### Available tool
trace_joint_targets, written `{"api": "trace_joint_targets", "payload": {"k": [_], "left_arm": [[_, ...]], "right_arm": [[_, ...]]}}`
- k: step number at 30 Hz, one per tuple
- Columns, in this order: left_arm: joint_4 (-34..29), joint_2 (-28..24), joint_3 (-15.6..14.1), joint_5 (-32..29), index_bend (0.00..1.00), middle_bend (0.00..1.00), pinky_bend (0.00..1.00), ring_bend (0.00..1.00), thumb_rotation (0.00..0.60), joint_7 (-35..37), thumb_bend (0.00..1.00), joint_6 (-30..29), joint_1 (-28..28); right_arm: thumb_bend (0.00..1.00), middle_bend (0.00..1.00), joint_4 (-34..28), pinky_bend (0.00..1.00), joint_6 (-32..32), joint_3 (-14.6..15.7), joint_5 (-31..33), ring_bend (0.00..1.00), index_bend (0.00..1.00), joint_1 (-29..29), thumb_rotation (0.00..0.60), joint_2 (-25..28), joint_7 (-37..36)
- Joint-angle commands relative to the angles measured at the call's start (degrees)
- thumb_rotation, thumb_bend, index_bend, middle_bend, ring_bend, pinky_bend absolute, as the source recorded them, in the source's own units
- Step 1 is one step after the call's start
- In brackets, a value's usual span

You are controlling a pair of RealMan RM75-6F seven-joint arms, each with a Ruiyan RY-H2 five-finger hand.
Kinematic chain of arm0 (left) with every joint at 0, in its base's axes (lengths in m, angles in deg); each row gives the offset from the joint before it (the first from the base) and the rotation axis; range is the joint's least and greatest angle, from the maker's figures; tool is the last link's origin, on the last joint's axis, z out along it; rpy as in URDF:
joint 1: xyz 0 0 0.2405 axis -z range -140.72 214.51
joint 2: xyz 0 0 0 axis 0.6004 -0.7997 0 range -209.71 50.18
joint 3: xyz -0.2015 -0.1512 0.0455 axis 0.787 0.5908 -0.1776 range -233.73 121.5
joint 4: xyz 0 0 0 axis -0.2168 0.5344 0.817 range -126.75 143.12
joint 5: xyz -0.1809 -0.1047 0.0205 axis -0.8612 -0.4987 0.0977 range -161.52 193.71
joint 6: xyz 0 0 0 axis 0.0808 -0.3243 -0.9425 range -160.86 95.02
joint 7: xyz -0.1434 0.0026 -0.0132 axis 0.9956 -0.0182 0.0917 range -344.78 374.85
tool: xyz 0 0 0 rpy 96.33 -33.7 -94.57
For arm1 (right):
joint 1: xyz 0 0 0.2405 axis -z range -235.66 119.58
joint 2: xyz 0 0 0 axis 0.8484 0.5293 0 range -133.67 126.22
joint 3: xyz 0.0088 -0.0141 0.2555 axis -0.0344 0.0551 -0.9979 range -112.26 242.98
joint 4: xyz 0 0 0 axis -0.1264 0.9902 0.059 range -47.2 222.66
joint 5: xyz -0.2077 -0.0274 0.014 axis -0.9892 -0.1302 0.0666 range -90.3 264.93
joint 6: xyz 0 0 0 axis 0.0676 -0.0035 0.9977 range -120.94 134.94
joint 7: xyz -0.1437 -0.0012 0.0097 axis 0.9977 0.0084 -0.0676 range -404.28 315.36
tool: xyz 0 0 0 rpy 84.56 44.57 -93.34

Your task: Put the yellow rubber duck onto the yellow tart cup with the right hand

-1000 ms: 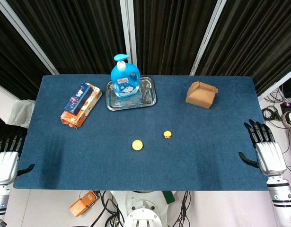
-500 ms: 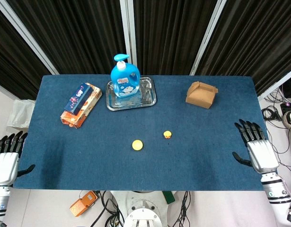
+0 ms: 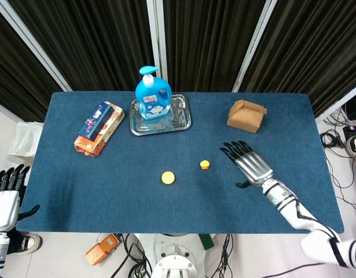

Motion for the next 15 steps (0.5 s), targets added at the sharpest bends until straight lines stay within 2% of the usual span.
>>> {"api": "trace_joint_targets", "payload": {"k": [1, 7, 15], "left_arm": [[0.2, 0.1, 0.0, -0.1, 0.04, 0.03, 0.0, 0.0, 0.6, 0.2, 0.0, 0.0, -0.1], [1.1, 0.5, 0.0, -0.6, 0.04, 0.03, 0.0, 0.0, 0.6, 0.7, 0.0, 0.7, -0.1], [2.4, 1.0, 0.1, -1.1, 0.04, 0.03, 0.0, 0.0, 0.6, 1.8, 0.0, 1.1, -0.2]], "right_arm": [[0.23, 0.05, 7.5, 0.13, -5.3, -1.7, 6.6, 0.0, 0.24, -6.3, 0.6, -8.0, 6.0], [0.3, 0.07, 16.1, 0.16, -6.8, -1.3, 12.1, 0.03, 0.34, -10.9, 0.6, -16.2, 9.5], [0.33, 0.09, 21.4, 0.17, -7.6, -0.5, 15.4, 0.05, 0.4, -13.5, 0.6, -20.3, 9.6]]}}
